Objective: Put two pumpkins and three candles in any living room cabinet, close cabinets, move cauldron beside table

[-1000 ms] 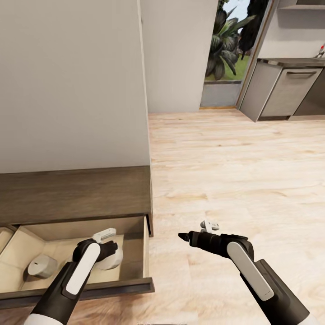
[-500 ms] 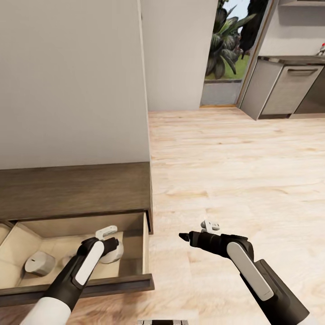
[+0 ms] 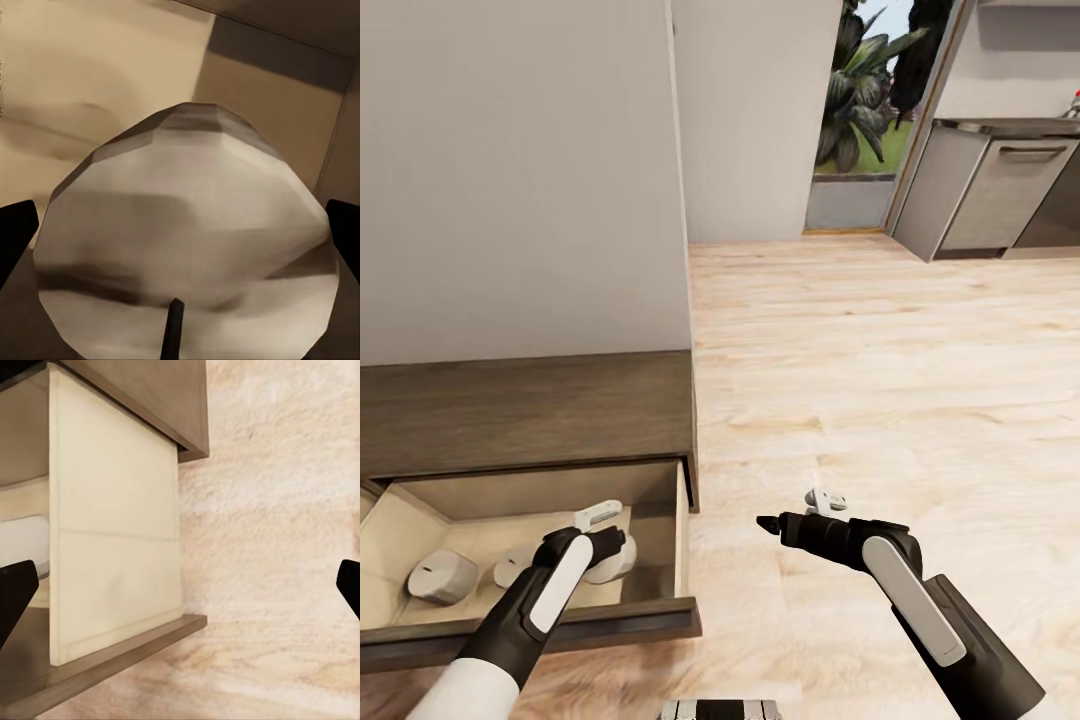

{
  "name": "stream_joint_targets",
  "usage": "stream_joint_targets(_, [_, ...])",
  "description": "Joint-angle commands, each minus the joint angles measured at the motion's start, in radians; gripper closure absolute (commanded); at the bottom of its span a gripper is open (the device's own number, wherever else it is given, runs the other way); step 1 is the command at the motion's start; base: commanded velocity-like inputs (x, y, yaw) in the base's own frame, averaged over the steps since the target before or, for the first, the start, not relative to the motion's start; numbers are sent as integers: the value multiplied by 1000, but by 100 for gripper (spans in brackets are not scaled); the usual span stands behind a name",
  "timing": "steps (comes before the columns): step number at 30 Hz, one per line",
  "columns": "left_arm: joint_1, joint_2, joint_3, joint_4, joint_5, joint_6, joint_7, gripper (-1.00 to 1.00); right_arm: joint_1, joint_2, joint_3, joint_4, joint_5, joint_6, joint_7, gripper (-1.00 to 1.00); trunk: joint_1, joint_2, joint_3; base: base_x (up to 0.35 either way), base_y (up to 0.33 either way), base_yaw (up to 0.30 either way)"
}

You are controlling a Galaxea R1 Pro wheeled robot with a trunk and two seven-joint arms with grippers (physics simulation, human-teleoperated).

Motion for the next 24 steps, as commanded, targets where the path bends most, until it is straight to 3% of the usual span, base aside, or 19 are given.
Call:
stream_joint_targets(1, [-1,2,-4,-1,11,-5,10,100,-1,-1,2,0,-10,0,-10,-100,4,-8,-4,0,0,0])
stream_joint_targets(8, [-1,2,-4,-1,10,-15,10,100,-1,-1,2,0,-10,0,-9,-100,31,-57,-26,0,0,0])
stream_joint_targets(17, [-1,3,-4,-2,11,-15,10,100,-1,-1,2,2,-10,0,-9,-100,31,-57,-26,6,0,0])
stream_joint_targets(24, [-1,5,-4,-2,11,-15,10,100,-1,-1,2,2,-10,0,-10,-100,31,-57,-26,136,0,0])
